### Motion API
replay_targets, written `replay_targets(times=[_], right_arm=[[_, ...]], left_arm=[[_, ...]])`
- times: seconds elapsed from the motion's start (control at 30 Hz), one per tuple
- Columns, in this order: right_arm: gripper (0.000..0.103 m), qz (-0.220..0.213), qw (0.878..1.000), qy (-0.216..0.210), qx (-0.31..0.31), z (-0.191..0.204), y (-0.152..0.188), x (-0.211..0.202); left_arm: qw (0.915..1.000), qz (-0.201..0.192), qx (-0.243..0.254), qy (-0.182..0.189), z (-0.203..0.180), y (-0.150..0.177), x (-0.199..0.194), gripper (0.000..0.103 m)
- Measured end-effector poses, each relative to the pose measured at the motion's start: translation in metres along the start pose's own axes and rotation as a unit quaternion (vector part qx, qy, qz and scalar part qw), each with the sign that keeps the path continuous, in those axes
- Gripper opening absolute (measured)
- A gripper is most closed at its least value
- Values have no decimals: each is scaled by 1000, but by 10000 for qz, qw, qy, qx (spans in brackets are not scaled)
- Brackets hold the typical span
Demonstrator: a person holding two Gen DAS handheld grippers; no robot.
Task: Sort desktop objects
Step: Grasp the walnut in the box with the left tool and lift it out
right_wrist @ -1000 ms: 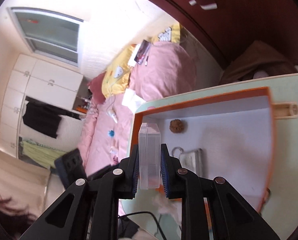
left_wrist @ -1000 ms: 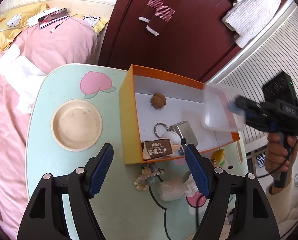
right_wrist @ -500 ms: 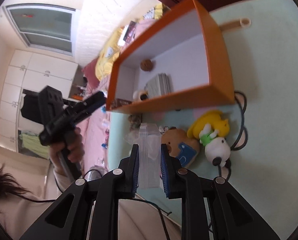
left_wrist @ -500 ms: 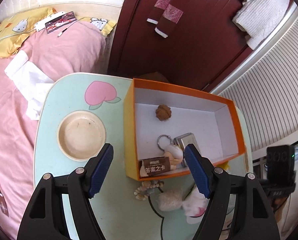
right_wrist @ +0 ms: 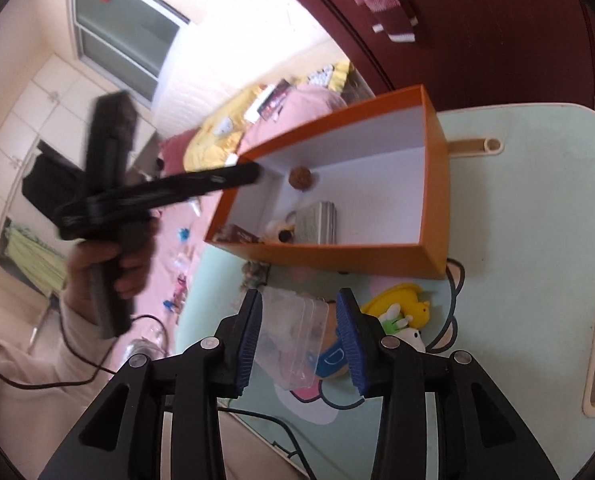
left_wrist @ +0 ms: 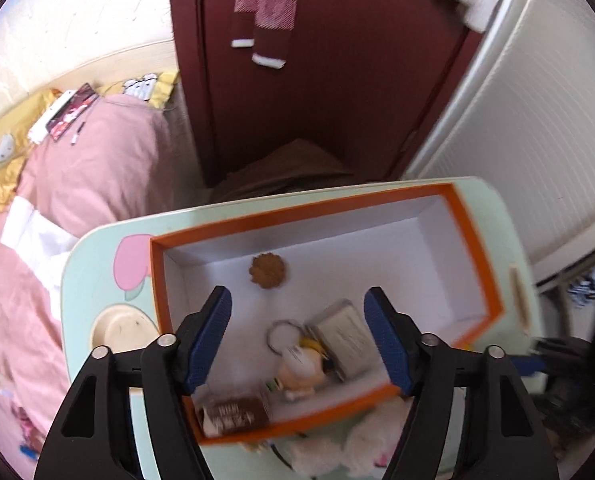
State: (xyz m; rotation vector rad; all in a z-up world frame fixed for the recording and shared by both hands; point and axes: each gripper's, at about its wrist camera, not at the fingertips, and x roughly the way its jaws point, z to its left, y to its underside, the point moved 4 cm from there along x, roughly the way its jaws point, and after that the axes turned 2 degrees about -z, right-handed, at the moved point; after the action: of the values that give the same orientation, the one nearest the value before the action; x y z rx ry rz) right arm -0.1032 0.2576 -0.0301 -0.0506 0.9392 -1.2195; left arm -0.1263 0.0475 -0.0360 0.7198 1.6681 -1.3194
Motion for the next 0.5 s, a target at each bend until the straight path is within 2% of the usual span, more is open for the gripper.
replay_targets(times=[0.1, 0.17, 0.23, 0.27, 0.33, 0.43, 0.5], right_arm=[[41, -149, 9997, -96, 142, -3, -1, -6], [41, -181, 9995, -140, 234, -6, 0, -8], [45, -159, 9992, -173, 308, -9, 1, -7], [48, -147, 9992, -190, 335, -10, 1, -6], [48, -124, 9990, -218, 369, -12, 1, -7], [48, -100, 9991, -218, 360, -16, -1, -7], [48, -95, 9991, -231, 341, -17, -3, -8]], left_arm=[[9991, 261, 23, -323, 0, -5, 26, 58], [9982, 365, -20, -471, 0, -9, 39, 43], [9978, 364, -131, -544, 1, -11, 47, 41], [9977, 325, -172, -569, 2, -10, 49, 33], [9975, 247, -256, -618, 4, -9, 54, 30], [9983, 138, -459, -338, 5, -7, 48, 30], [9984, -87, -520, -194, 6, -7, 33, 30]])
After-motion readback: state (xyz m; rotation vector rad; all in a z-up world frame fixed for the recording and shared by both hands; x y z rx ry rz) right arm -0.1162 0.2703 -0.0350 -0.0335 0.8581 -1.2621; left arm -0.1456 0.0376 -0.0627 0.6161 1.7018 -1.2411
